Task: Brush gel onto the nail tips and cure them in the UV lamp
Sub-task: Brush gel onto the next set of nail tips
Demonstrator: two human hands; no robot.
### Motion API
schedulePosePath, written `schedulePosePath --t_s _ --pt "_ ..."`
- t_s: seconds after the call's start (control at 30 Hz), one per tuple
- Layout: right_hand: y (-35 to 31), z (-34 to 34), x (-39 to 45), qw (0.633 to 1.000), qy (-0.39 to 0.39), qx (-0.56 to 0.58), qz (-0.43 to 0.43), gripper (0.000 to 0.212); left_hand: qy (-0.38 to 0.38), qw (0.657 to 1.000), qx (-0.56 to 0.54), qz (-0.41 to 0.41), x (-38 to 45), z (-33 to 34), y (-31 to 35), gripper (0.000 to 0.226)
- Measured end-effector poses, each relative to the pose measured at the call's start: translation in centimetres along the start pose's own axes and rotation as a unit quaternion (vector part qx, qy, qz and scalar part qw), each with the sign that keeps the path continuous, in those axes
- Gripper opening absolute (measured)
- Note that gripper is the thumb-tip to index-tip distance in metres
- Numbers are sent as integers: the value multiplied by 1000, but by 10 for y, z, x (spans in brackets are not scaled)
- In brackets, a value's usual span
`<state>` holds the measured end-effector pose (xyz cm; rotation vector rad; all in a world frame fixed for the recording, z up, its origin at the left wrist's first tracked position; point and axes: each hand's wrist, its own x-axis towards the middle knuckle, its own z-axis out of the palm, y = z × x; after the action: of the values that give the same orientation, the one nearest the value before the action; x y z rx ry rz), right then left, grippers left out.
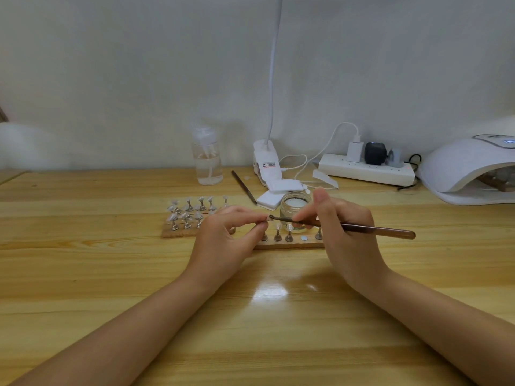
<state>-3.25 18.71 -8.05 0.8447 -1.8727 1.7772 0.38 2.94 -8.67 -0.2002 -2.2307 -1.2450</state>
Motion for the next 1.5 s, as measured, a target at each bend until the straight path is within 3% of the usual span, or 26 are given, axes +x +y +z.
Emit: schedulePosePath --t_s 0.27,0.43,0.77,1.23,1.5 --pt "-2 -2 1 999 29 31 33 44 0 1000 -6 0 0 -1 1 29" --pt "0 -2 1 999 34 26 24 42 5 1000 -17 2 -1 0 2 21" --pt "1 1 -3 999 0 -22 -29 36 2 999 -32 -14 -2 -1 4 17" --pt "3 1 -5 998 -30 -34 -51 41 15 1000 -14 4 -1 0 -2 28" --pt "3 -1 -4 999 -1 -39 -8 34 13 1000 -11 2 0 0 -2 23"
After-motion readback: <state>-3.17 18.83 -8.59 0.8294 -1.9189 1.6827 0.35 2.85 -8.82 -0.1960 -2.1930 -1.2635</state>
